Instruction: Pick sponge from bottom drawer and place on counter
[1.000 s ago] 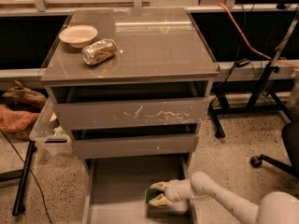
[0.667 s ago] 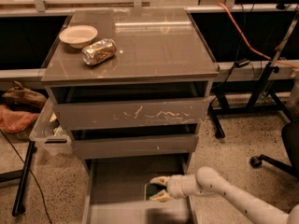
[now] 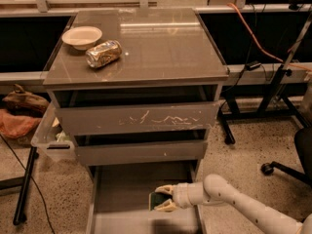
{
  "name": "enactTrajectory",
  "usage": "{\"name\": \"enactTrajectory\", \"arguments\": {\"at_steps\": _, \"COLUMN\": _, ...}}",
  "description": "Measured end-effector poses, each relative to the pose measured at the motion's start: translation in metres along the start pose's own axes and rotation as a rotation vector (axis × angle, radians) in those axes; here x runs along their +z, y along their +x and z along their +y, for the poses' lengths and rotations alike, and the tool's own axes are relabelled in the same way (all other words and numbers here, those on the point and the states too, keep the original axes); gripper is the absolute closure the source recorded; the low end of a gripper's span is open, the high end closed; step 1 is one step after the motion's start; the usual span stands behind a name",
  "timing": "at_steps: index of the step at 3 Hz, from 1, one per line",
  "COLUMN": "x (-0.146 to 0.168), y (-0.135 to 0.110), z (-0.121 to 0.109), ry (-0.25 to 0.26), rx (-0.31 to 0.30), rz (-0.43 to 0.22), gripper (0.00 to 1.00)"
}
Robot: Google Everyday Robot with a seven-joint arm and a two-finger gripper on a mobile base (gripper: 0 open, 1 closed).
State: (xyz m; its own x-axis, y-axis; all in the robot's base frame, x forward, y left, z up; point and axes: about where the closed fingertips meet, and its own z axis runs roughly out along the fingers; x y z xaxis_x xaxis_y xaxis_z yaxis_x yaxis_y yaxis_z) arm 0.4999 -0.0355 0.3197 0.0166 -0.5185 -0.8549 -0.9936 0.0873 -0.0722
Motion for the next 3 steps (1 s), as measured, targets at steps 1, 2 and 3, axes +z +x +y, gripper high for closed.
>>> {"name": "enactTrajectory", "arguments": {"at_steps": 1, "x": -0.031, "y": -0.038, "z": 0.000, "ry": 0.038, "rx": -0.048, "rz": 0.010, "gripper": 1.00}}
{"name": "enactTrajectory", "arguments": {"at_steps": 2, "x": -0.103, "y": -0.129, "z": 0.003, "ry": 0.115, "rx": -0.190, "rz": -0.012, "gripper": 1.00}}
{"name": "enactTrajectory", "arguments": {"at_steps": 3, "x": -0.172, "y": -0.225, "z": -0.004, "ry": 0.189, "rx": -0.380, "rz": 0.002, "gripper": 1.00}}
